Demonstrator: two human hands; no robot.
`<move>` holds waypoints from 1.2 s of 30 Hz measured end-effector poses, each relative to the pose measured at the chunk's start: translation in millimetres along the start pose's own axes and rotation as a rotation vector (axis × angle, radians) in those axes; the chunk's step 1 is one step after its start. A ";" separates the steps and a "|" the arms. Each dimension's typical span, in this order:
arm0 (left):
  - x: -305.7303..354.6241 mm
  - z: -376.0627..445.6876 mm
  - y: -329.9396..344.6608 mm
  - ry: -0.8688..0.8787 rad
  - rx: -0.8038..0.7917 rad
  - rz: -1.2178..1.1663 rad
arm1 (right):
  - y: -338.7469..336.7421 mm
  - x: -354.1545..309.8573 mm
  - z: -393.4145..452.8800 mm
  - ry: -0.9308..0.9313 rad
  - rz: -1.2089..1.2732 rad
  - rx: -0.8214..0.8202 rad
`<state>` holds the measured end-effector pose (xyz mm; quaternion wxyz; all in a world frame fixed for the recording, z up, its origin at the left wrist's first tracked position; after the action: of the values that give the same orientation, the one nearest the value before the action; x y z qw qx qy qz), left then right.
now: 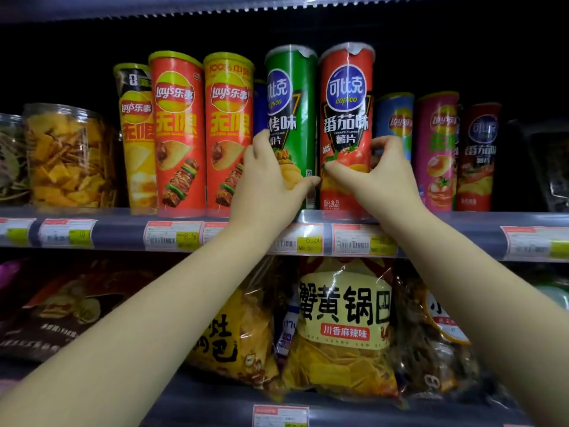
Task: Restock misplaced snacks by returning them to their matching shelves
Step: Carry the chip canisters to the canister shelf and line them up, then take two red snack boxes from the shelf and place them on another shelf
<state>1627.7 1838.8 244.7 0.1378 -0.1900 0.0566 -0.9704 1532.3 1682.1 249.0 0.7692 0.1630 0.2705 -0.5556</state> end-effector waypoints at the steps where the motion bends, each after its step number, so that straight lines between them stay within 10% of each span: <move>1: 0.7 -1.3 -0.6 0.018 0.012 0.021 | 0.2 0.7 0.0 0.002 0.000 -0.003; 18: 10.7 -11.1 -1.8 0.017 -0.083 0.005 | -17.1 -26.4 -22.6 -0.089 -0.174 0.144; 24: 47.2 -69.4 -37.7 0.285 0.033 -0.190 | -85.1 -36.8 -90.3 -0.234 -0.070 0.190; 36: 129.4 -212.3 62.3 0.373 -0.541 -0.587 | -228.2 56.0 -193.4 0.147 -0.451 0.131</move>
<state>1446.3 1754.0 84.7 -0.2112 -0.0487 0.2761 -0.9364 1284.9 1670.6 72.0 0.5918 0.1878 0.3187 -0.7162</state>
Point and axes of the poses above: each hand's wrist, its own z-axis towards the middle knuckle, its own y-axis out of the palm, x = y × z, the point moved 8 cm from there along z, towards the middle knuckle, and after that the axes turned 6 degrees about x, right-handed, at the moved point
